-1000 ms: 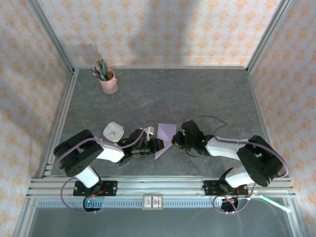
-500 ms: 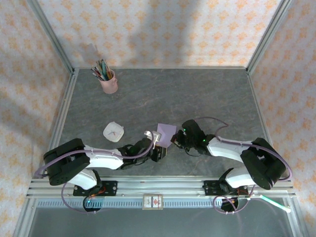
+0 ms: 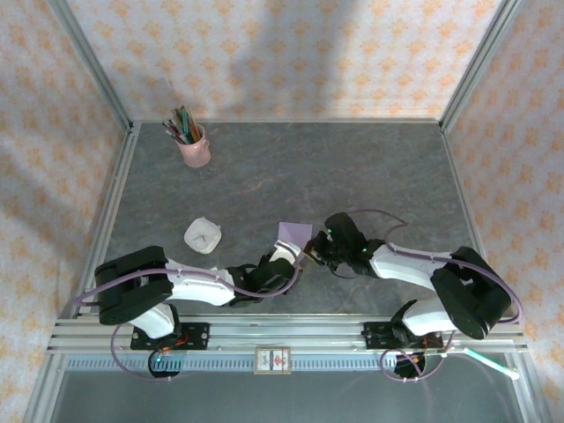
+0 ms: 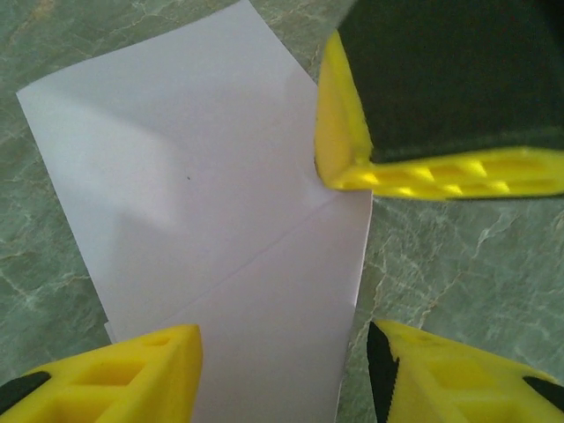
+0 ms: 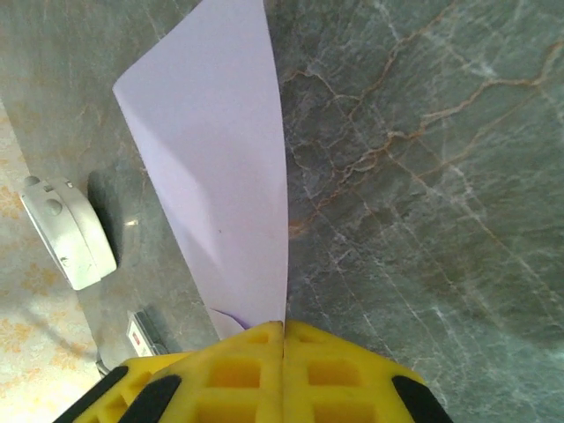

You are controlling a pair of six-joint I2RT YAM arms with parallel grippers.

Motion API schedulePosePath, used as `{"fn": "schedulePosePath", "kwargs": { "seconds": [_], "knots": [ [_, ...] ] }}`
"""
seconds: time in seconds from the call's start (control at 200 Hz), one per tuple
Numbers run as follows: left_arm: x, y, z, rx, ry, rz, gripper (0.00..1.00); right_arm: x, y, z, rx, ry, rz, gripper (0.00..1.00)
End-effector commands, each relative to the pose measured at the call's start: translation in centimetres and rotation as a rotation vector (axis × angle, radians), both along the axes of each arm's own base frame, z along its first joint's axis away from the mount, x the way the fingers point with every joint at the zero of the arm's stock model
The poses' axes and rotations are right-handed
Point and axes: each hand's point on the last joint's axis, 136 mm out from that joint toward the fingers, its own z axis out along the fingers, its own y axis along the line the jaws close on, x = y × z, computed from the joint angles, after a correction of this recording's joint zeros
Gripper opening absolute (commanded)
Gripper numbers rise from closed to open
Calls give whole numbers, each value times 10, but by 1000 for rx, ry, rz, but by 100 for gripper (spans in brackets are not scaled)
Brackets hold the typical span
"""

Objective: Fold a paper plane with a square sheet of paper (pick it up from the middle)
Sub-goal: Perform the fifth fold on the wing at the bottom-center of the table.

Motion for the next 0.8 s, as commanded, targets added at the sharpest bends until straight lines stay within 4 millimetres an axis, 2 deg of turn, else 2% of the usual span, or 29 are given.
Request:
{"fn": "schedulePosePath", "kwargs": {
  "seconds": [0.0, 0.2, 0.796],
  "knots": [
    [9, 6, 2, 102, -76, 26, 55, 7, 4, 14, 36, -12, -16, 0],
    [12, 7, -6, 155, -98, 37, 54, 6, 4, 14, 45, -5, -20, 0],
    [11, -1, -6, 124, -82, 21, 29, 4, 3, 8, 46, 6, -27, 0]
  ]
}}
